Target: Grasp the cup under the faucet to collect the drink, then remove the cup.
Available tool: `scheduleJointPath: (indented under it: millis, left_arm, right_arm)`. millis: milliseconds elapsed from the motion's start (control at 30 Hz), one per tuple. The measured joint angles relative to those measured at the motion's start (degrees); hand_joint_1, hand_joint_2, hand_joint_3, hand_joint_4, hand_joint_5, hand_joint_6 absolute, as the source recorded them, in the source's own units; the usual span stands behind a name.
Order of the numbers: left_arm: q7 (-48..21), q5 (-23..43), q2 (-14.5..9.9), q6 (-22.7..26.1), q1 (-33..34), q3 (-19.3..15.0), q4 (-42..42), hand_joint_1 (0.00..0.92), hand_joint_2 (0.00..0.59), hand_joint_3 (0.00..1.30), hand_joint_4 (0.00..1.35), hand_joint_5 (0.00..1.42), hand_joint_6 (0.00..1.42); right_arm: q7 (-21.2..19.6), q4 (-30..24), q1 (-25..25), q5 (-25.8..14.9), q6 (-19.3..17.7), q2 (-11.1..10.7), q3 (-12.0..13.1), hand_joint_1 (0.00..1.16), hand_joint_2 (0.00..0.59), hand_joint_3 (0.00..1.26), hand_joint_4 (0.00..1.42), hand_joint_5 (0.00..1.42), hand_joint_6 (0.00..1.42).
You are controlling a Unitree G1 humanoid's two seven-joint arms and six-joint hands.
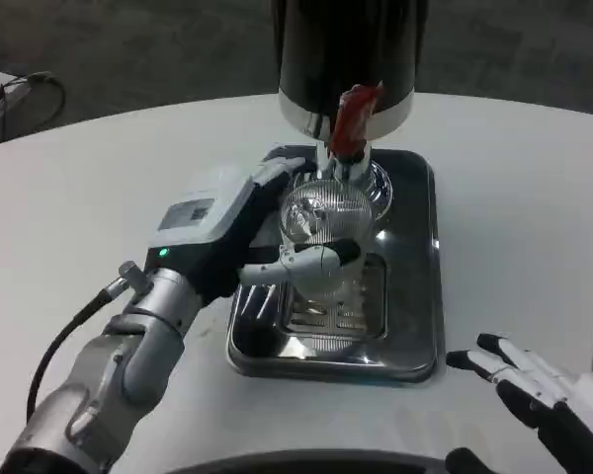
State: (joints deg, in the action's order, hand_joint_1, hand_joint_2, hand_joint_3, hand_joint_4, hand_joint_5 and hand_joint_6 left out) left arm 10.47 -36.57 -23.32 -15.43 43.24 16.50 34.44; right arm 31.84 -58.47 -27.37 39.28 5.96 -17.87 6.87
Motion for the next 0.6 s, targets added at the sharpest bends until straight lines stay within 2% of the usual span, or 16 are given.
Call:
scheduleJointPath:
  millis: [300,567,600]
  left_arm:
    - [0.0,2.8,-2.5,-2.6,-3.4,-3.4,-6.1,0.068,0.062,0.27,0.18,0.41,0.44]
    - [-1.1,8.2,-4.9,-4.7,-10.1,-9.3,-14.1,0.047,0.072,0.31,0.28,0.44,0.45]
    - [-1.7,10.4,-5.1,-5.7,-11.7,-10.9,-15.8,0.041,0.074,0.33,0.30,0.45,0.44]
  right_arm:
    - [0.0,0.2,0.8,0.0,0.9,-0.6,-1.0,0.30,0.454,0.13,0.00,0.03,0.05]
    - [0.0,0.6,1.4,-0.1,1.4,-0.8,-0.9,0.30,0.454,0.13,0.00,0.03,0.05]
    - [0.0,0.6,1.5,-0.1,1.4,-0.7,-0.9,0.30,0.454,0.13,0.00,0.03,0.05]
